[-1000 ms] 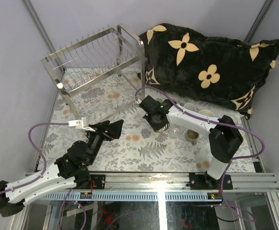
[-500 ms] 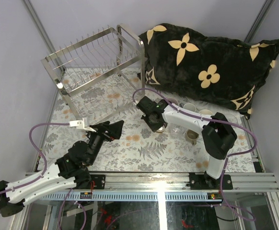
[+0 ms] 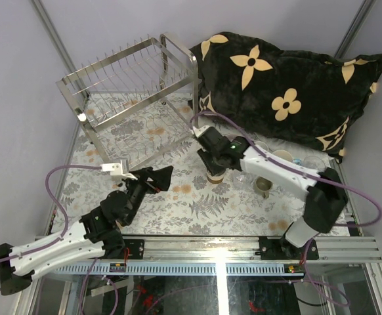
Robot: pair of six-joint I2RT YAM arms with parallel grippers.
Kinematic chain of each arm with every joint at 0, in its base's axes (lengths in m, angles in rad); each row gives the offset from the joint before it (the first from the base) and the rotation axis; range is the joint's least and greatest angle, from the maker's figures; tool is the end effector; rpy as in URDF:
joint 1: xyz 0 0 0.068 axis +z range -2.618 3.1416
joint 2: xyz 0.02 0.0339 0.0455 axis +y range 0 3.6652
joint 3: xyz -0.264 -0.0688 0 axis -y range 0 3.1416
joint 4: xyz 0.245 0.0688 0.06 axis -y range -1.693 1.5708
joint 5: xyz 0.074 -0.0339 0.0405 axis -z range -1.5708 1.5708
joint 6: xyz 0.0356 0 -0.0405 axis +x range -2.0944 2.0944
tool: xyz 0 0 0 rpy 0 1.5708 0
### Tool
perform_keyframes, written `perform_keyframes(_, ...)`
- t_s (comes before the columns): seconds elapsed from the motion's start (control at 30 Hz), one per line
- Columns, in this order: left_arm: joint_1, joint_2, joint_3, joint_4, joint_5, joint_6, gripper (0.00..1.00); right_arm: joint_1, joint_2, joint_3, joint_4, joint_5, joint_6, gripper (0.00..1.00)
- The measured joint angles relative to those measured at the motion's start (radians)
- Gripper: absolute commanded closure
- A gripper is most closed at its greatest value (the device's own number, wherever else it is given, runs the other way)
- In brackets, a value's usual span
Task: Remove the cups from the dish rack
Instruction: Reset both arms
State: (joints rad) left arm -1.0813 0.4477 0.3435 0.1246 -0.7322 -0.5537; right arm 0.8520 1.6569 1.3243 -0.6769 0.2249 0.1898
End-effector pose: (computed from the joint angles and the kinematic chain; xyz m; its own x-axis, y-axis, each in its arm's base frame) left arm 0.0832 -0.1056 0.2640 -0.1717 -0.5094 -0.8432 0.2960 0.7897 -0.5373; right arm 0.2376 0.2595 0.2612 -0.6711 -0.4877 -0.5583 -0.5385 0.8383 -0.0850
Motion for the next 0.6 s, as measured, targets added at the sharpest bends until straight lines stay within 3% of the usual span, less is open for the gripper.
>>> perform_keyframes(0.2,0.000,0.065,0.035,-0.030,-0.004,-0.001,0.00,0.000,-0.269,-0.087,0.123,0.003,0.018,0.44)
perform_keyframes(0.6,0.000,0.146,0.133,-0.121,-0.010,-0.018,0.00,0.000,-0.729,-0.490,0.489,0.001,0.055,0.12)
